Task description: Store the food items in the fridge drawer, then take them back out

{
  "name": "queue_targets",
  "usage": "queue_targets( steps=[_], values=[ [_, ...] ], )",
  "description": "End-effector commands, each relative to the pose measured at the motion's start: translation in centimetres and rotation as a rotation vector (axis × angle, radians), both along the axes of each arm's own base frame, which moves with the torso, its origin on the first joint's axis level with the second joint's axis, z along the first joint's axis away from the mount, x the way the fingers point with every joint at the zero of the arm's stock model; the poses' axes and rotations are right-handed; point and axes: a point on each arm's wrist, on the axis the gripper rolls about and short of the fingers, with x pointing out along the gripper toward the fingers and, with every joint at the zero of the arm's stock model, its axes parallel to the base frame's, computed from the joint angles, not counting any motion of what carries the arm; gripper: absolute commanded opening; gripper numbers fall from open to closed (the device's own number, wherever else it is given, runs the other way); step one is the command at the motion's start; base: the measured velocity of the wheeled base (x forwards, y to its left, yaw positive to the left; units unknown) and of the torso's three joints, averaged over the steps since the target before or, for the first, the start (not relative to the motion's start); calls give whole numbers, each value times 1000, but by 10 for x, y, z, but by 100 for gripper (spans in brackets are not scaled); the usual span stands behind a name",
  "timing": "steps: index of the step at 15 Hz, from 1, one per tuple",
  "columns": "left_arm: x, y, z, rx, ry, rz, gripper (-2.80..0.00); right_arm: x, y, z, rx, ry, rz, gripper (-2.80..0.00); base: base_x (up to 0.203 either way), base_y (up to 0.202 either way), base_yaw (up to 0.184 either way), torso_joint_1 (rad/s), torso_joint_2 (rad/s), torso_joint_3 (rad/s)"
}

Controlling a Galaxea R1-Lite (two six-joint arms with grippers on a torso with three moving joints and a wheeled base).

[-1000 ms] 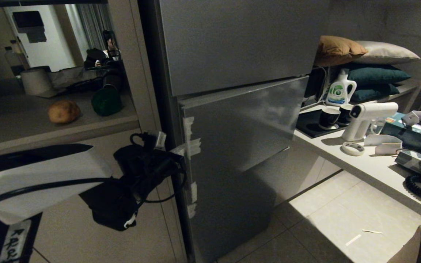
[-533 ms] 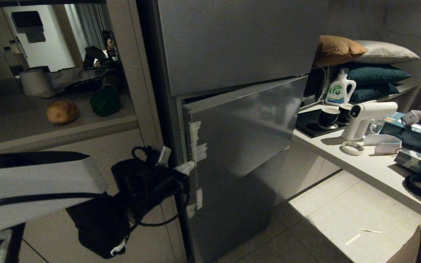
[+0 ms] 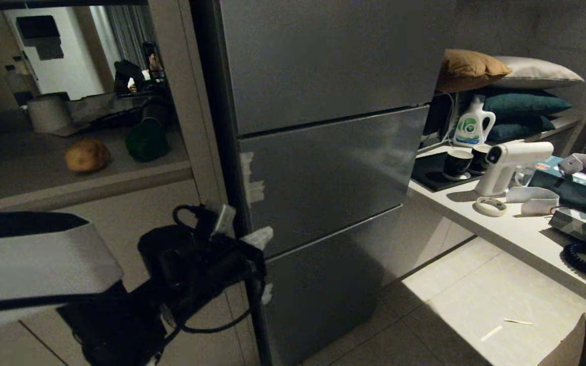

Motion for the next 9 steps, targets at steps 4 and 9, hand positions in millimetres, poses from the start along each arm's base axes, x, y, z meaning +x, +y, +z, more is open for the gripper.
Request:
queue_targets(
  steps=[4,9],
  values=[
    [36,48,20,-43,-94,210,-280,3,0,-8,0,31,1,-280,0,0,0,0,0,0],
    [84,46,4,-60,-135,245,-280,3,0,-8,0,31,-1,-280,0,0,0,0,0,0]
  ],
)
